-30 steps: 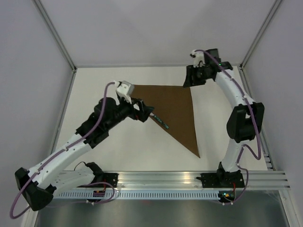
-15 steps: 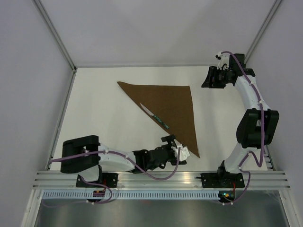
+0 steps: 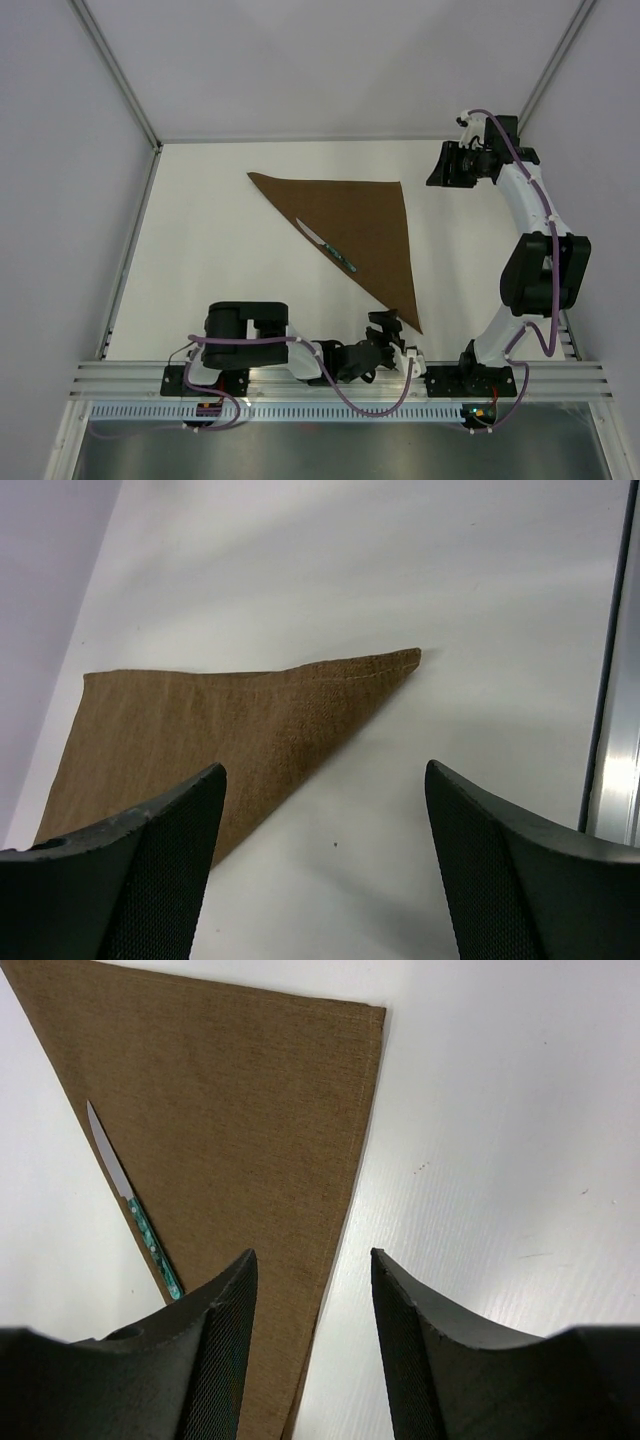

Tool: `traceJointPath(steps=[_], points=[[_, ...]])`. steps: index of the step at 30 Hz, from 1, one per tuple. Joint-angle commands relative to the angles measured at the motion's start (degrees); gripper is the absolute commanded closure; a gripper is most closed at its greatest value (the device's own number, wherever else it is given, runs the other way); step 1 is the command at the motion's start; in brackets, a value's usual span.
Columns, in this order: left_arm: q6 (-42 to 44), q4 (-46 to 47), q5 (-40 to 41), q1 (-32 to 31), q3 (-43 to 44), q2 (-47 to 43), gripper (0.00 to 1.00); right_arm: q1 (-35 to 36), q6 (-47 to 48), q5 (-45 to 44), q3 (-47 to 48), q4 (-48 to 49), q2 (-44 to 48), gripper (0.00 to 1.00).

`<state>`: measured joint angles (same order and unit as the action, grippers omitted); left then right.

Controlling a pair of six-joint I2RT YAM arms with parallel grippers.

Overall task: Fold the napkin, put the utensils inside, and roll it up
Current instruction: Fold the napkin

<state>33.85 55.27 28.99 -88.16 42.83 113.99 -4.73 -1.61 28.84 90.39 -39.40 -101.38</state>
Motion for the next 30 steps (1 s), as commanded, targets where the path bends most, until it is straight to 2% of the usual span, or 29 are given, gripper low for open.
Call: traceJointPath(steps=[1,14,30], points=[[3.69,4.24,-1.82,-0.7,3.4,2.72,0.17,-0.63,-0.42,1.04,-0.21,2.13,2.42,0.45],[4.04,3.62,-4.82,-0.7,9.55,10.98,0.4,-0.72,-0.59,0.87,-0.74,2.66,2.95,0.49],[3.95,1.78,-5.26,-0.08,12.63,13.45,0.67,-0.63,-0.77,1.13,-1.09,2.84,2.86,0.53]])
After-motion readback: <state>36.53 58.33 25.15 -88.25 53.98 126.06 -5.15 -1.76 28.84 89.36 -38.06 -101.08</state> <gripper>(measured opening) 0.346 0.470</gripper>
